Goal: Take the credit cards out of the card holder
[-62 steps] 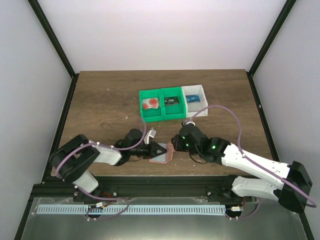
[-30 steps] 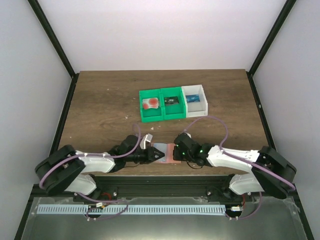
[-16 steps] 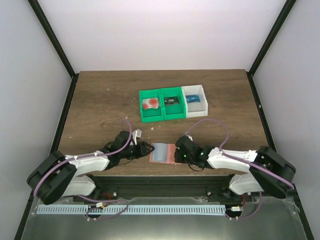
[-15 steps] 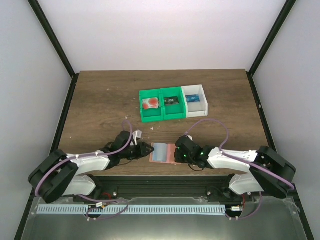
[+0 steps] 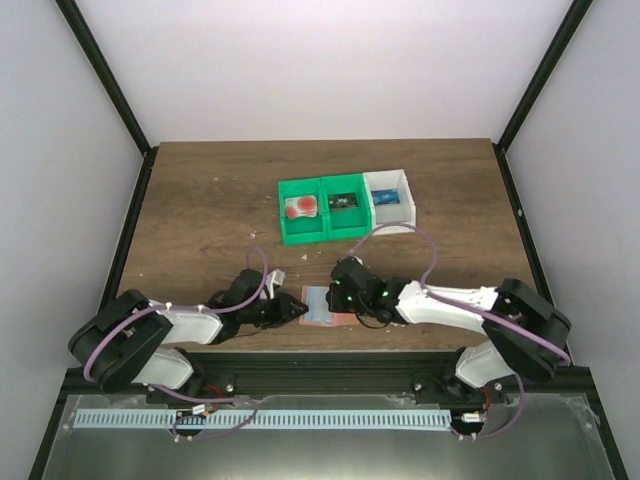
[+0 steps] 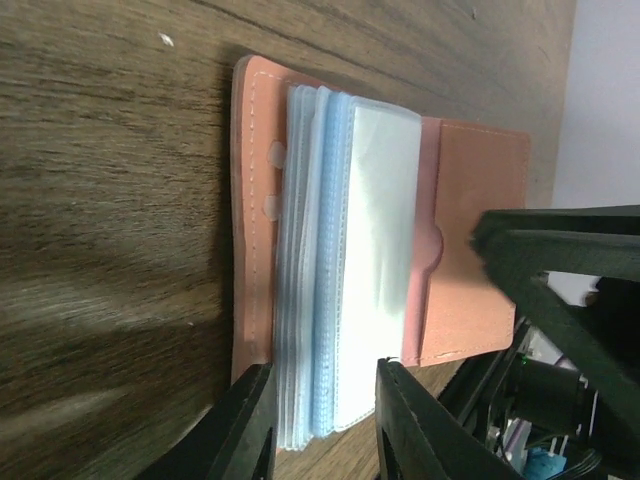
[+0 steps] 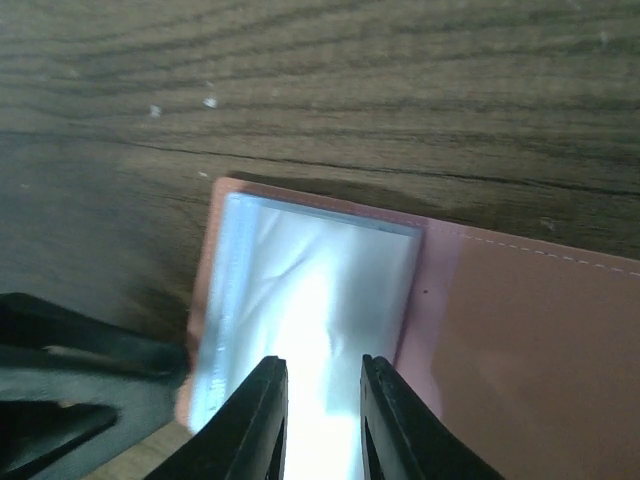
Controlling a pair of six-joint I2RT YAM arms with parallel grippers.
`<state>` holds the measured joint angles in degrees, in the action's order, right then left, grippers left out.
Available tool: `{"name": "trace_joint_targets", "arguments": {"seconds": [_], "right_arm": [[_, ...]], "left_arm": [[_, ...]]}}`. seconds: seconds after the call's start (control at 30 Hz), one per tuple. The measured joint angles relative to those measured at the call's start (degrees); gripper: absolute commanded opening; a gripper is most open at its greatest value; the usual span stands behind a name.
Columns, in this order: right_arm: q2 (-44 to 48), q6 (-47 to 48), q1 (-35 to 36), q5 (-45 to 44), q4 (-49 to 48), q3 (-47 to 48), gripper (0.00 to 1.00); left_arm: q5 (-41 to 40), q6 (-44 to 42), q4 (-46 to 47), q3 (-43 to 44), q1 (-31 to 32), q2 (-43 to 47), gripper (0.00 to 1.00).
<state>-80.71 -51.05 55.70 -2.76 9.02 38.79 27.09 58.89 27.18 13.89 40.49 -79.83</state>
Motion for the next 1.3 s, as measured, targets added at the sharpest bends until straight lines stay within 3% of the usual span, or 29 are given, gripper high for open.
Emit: {"name": "trace_joint_targets", "arguments": {"seconds": [0.3,0.63,0.87,1.07,1.2,1.3], "right_arm": [[-5.62,0.42,0.0,-0.98,0.57,0.42,0.1],[-5.16,-0.66,0.0,-1.36,-6.67,-5.03,0.07],[-4.55,-1.38,-0.07,-1.09,-11.72,-7.76,0.07],[-4.09,-1.2,-0.17,-1.01,-13.29,-8.66,0.15],[-3.8,-0.42,-0.66,-1.33,-13.25,-8.7,0.15],[-3.8,0.04,-0.66,-1.05,-13.38,-8.7,0.14]], "left_arm": [[-2.34,-0.72,-2.05,-0.13,-0.46,4.85,0.45],[-2.8,-1.53,-2.47,-0.15,-0.76,3.48,0.48],[0.09,0.33,5.4,-0.68,-1.11,-2.99,0.38],[2.6,3.45,12.46,-0.96,-1.42,-8.55,0.16],[4.31,5.95,15.23,-2.75,-0.42,-8.98,0.16],[5.44,7.87,18.21,-4.35,0.52,-6.75,0.26]]}}
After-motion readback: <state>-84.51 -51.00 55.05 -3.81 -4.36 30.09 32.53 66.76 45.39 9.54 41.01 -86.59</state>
